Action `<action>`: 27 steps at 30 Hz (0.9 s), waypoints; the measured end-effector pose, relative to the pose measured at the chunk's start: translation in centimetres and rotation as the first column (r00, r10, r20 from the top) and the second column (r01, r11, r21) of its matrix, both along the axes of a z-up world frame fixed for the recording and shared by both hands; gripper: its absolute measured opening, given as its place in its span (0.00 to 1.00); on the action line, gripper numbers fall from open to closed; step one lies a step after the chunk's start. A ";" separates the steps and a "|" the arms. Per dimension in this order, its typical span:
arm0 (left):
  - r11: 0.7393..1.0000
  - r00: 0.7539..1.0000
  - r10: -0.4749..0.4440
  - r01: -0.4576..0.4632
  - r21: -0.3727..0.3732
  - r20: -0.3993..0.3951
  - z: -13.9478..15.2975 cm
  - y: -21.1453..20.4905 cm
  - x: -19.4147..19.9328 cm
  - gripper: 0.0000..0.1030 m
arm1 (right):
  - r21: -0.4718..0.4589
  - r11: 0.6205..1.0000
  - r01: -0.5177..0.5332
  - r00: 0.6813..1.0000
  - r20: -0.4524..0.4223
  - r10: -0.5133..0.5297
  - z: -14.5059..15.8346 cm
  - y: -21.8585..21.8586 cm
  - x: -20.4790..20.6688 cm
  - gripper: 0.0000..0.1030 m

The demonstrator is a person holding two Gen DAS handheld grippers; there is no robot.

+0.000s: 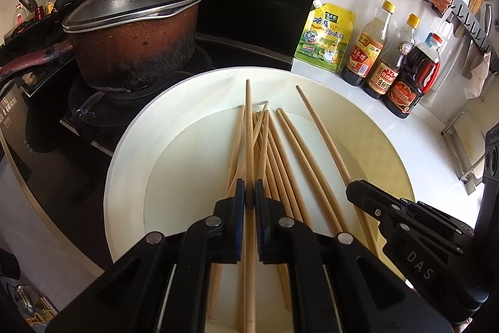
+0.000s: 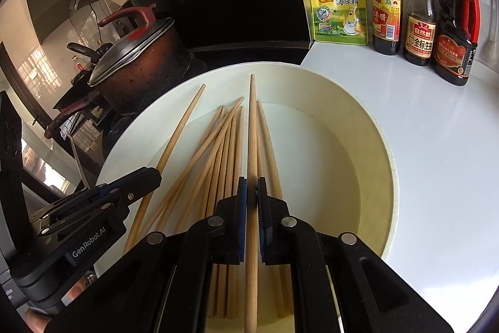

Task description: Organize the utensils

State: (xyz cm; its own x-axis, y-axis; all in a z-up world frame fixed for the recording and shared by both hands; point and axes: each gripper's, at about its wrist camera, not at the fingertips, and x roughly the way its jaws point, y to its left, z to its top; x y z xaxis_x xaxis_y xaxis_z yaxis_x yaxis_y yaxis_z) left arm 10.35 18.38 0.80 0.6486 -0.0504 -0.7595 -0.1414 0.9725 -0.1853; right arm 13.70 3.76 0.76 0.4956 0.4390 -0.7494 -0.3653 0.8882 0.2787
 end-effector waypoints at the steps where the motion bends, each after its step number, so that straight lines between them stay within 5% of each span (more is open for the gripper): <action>1: 1.000 1.000 0.002 -0.002 0.003 -0.002 0.0 0.0 0.0 0.15 | -0.002 1.000 -0.002 1.000 -0.002 0.002 0.0 0.0 0.0 0.06; 4: 1.000 1.000 0.016 -0.016 0.010 0.013 0.3 0.2 -0.3 0.41 | -0.001 1.000 0.000 1.000 0.012 0.000 0.3 -0.3 -0.4 0.07; 6: 0.999 0.999 0.028 -0.029 0.021 0.029 0.6 0.2 -0.9 0.46 | -0.007 1.000 0.005 1.000 0.031 -0.005 0.5 -0.5 -0.9 0.07; 16: 0.999 0.999 0.025 -0.026 0.044 0.028 0.7 -0.7 -3.5 0.50 | 0.008 0.999 0.045 0.998 0.051 -0.045 1.0 -2.6 -3.5 0.07; 27: 0.995 0.999 0.010 -0.015 0.094 0.053 1.6 -2.4 -6.3 0.57 | -0.028 0.997 0.078 0.993 0.096 -0.075 1.6 -3.7 -6.2 0.18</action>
